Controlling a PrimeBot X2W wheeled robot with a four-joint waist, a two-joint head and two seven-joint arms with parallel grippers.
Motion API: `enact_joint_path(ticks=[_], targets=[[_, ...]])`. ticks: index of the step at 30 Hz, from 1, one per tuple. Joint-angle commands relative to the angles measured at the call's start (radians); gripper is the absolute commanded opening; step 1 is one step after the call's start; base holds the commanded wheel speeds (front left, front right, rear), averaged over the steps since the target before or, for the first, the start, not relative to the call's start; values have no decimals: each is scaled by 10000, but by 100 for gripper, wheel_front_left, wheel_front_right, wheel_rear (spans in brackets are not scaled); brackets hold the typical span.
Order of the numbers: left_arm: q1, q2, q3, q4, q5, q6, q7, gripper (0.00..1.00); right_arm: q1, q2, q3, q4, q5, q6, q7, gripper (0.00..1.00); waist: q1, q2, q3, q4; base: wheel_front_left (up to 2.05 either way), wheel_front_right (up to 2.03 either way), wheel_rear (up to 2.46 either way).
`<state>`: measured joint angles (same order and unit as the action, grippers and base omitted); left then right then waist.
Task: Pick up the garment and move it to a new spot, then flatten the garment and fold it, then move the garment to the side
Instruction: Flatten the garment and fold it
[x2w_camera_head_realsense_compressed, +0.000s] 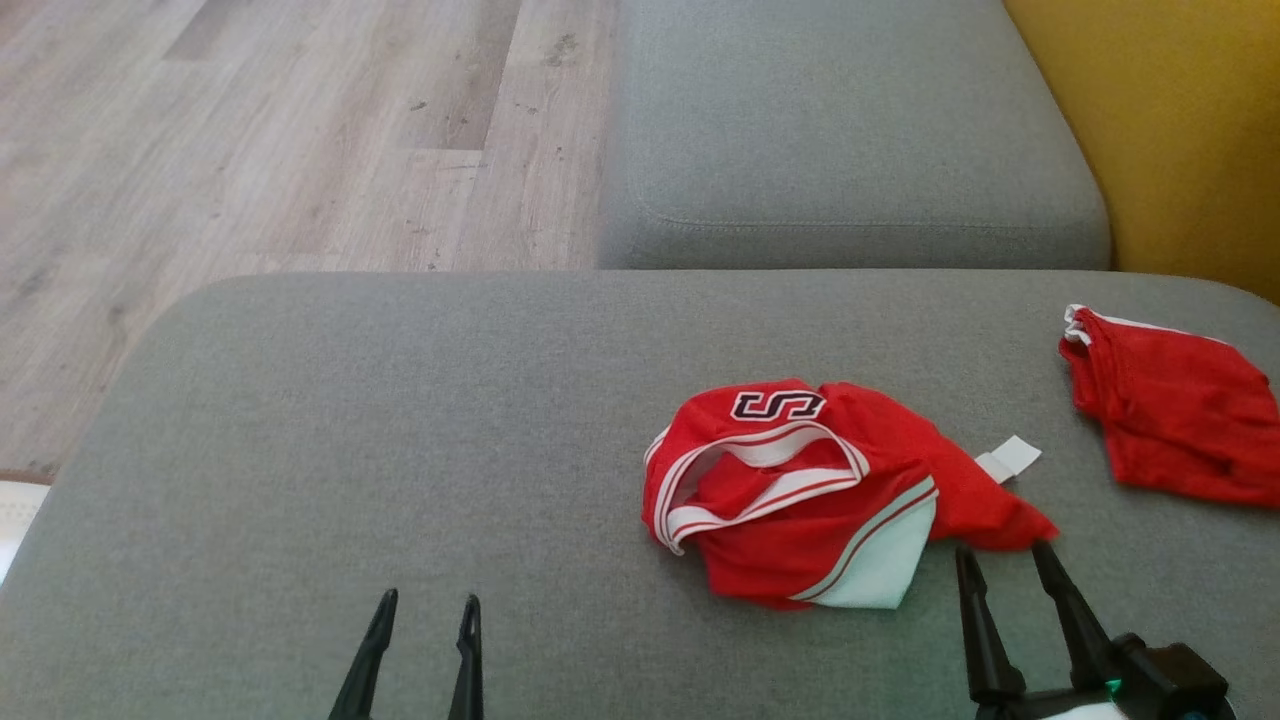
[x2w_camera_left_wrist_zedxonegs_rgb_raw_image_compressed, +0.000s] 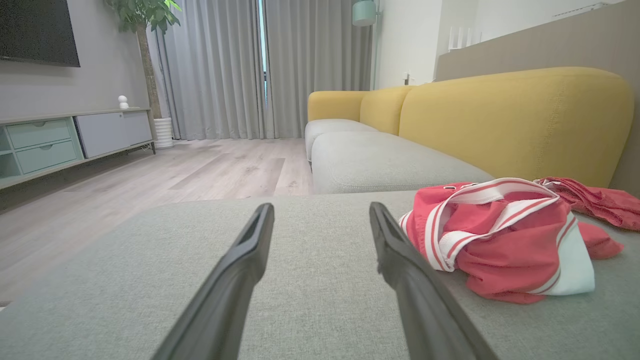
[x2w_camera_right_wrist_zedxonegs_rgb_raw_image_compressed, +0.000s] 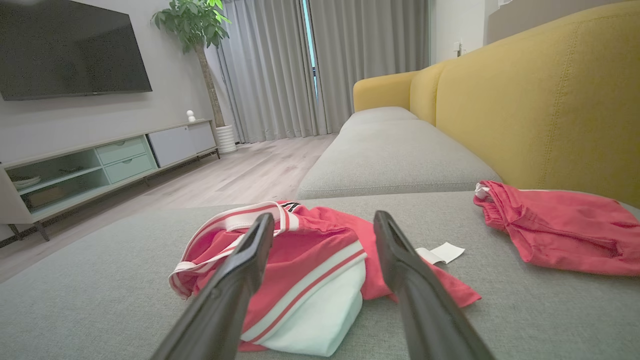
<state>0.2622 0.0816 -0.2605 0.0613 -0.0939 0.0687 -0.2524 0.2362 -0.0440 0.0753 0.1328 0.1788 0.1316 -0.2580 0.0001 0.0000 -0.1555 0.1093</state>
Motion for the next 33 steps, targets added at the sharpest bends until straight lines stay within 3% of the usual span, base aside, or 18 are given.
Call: enact_joint_path(ticks=[1,9,15,17,24,33], targets=[[-512,-172,301,-230,66,-91,-93,100,-433,-62,221,-311,-27,-9,-38,100,-1,0,15,-28,0,0,0],[-929,-252,-115,392,-178,-593,-93,100,-351,-62,40,-429,-207,-9,-38,100,-1,0,288,-619,0,0,0],[-2447,-301,-1170,1383,-297,-1141,-93,100,-442,-62,59,-569,-405,-9,-38,100,-1,0,810,-1679,0,0,0],[-3304,-308,-1861,2160,-685,-1332,-41,100,-572,-62,180,-610,-462,-9,-38,100,-1,0,1091,-2330,0,0,0],[-5202,-311,-3266,3613,-1483,-1490,340,100,-825,-62,333,-704,-554,-9,-38,100,-1,0,1700,-3613,0,0,0],[-6883,-312,-3727,5419,-1900,-1456,356,100,-1124,-62,493,-791,-486,-9,-38,100,-1,0,2438,-4358,0,0,0]])
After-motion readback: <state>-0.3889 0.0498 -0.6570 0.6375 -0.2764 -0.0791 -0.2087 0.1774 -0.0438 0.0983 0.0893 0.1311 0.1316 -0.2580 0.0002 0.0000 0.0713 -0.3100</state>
